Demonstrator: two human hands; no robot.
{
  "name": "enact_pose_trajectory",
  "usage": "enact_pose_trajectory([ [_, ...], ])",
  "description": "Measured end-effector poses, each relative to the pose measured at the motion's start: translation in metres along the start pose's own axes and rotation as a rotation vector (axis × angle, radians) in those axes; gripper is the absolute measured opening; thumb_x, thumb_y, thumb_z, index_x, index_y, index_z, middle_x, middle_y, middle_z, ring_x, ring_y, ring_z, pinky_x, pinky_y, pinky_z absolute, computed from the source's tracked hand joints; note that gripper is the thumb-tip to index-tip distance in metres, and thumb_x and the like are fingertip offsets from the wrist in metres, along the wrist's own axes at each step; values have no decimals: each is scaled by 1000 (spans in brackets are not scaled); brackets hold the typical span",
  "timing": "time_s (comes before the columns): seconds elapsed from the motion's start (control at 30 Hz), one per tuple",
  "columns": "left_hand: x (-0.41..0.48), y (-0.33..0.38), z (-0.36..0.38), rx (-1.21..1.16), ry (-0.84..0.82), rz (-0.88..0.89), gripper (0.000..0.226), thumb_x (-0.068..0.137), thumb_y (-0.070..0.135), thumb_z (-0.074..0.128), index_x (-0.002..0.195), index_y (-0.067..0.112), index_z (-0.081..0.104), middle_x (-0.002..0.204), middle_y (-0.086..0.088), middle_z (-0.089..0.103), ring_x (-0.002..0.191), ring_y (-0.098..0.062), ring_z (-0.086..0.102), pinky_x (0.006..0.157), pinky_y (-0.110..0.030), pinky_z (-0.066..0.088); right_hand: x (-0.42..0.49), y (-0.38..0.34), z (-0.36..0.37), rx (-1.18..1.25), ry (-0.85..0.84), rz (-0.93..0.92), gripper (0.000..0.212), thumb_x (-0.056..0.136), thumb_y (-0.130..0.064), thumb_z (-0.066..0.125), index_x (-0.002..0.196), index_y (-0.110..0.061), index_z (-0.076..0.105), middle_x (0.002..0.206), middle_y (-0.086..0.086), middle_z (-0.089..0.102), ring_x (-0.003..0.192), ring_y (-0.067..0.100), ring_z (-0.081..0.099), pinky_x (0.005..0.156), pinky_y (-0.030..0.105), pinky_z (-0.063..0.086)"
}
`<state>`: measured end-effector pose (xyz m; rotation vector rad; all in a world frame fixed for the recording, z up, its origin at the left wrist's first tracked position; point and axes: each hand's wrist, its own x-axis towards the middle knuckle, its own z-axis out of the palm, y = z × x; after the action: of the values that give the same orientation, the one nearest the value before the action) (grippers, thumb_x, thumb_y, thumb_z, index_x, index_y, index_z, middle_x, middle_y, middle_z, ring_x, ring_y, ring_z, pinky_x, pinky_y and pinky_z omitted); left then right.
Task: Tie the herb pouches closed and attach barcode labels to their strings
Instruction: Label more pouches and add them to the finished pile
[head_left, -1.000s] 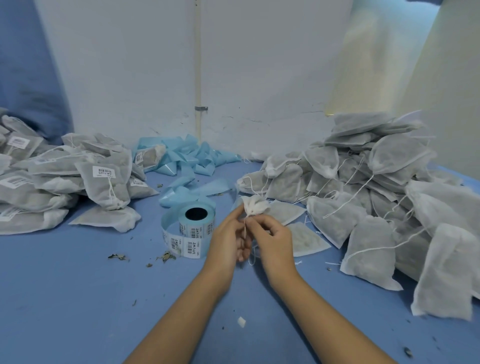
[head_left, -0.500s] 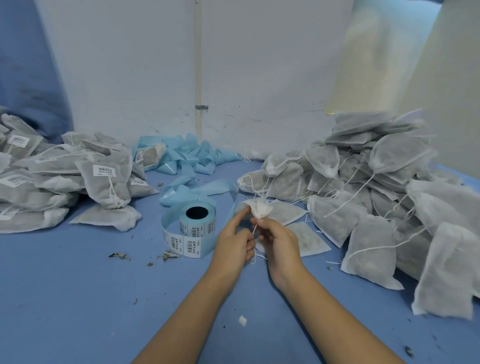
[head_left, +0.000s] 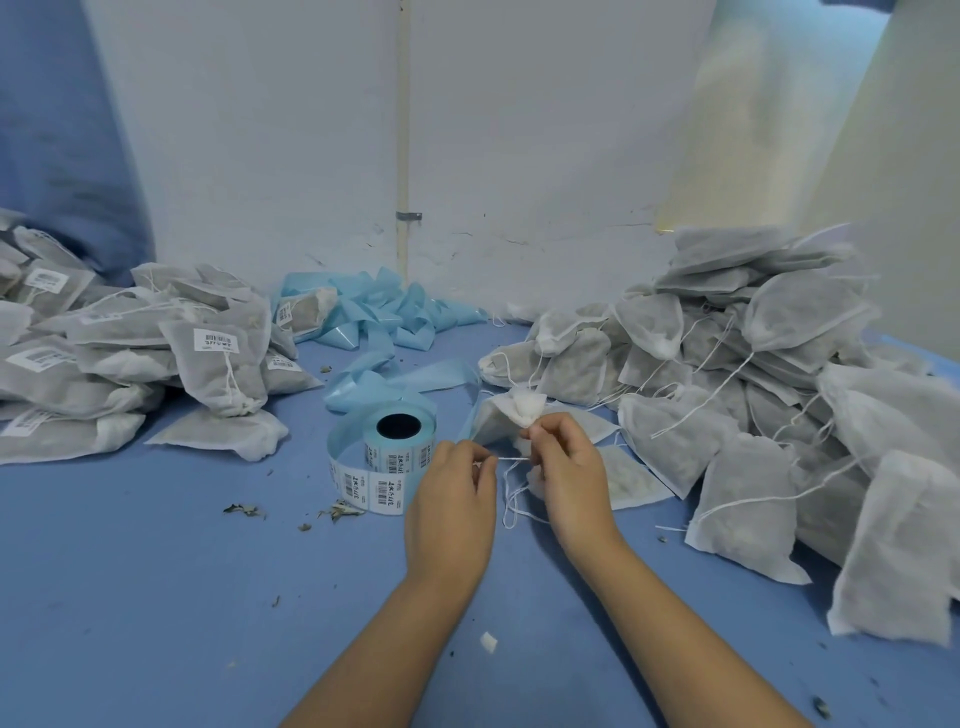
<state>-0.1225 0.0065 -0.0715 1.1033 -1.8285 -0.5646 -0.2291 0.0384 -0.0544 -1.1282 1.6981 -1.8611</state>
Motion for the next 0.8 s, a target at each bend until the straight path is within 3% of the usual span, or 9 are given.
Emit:
enact_pose_trajectory([
  [0.1,-2,4,-1,5,15,52,14,96,31,51,95,20,60,106,12,47,71,-7,49,61,-27,37,-2,3,-1,-404,-3,-181,19,93,-17,49,75,-19,50,72,-7,53,72,14,48,65,31,39],
  [0.17,-4,7,-1,-16,29,108,14,96,30,51,93,21,60,116,18,42,74,-5,52,59,-26,41,-4,3,0,-622,-12,-273,17,92,-20,48,75,-21,49,76,-9,52,78,12,45,65,30,36],
  [0.27,-4,9,-2,-147,33,178,10,97,19,50,92,18,59,125,23,41,85,10,52,65,-10,40,-9,-1,3,-788,-17,-405,14,93,-22,49,83,-17,57,84,-6,57,85,16,48,71,34,41],
  [0.37,1,12,-9,-340,5,221,19,96,3,48,89,19,54,123,25,43,107,25,41,87,1,32,-17,-5,7,-799,11,-568,16,90,-15,52,98,-12,66,103,0,67,96,23,58,80,38,49],
  [0.47,6,12,-11,-465,-71,172,18,98,3,43,103,16,54,125,26,43,118,16,41,99,-6,32,-22,-5,10,-768,-13,-625,39,81,-7,55,119,-7,63,126,4,62,111,24,58,92,39,49],
  [0.53,7,11,-11,-527,-71,132,22,99,5,41,114,15,54,120,25,50,113,12,48,96,-8,36,-23,-3,12,-767,-29,-624,51,78,-4,54,128,-6,57,135,5,56,122,24,53,101,39,44],
  [0.63,6,12,-11,-556,-31,114,23,100,8,41,106,26,54,102,15,59,93,8,55,83,-9,40,-23,-3,14,-765,11,-664,61,74,0,53,135,-6,51,142,5,50,128,22,48,107,27,32],
  [0.8,4,11,-9,-495,-38,157,22,101,8,40,107,25,53,103,12,60,97,7,54,84,-7,38,-20,-1,14,-711,56,-732,56,79,-2,49,135,-7,52,143,3,49,128,19,47,108,28,33],
])
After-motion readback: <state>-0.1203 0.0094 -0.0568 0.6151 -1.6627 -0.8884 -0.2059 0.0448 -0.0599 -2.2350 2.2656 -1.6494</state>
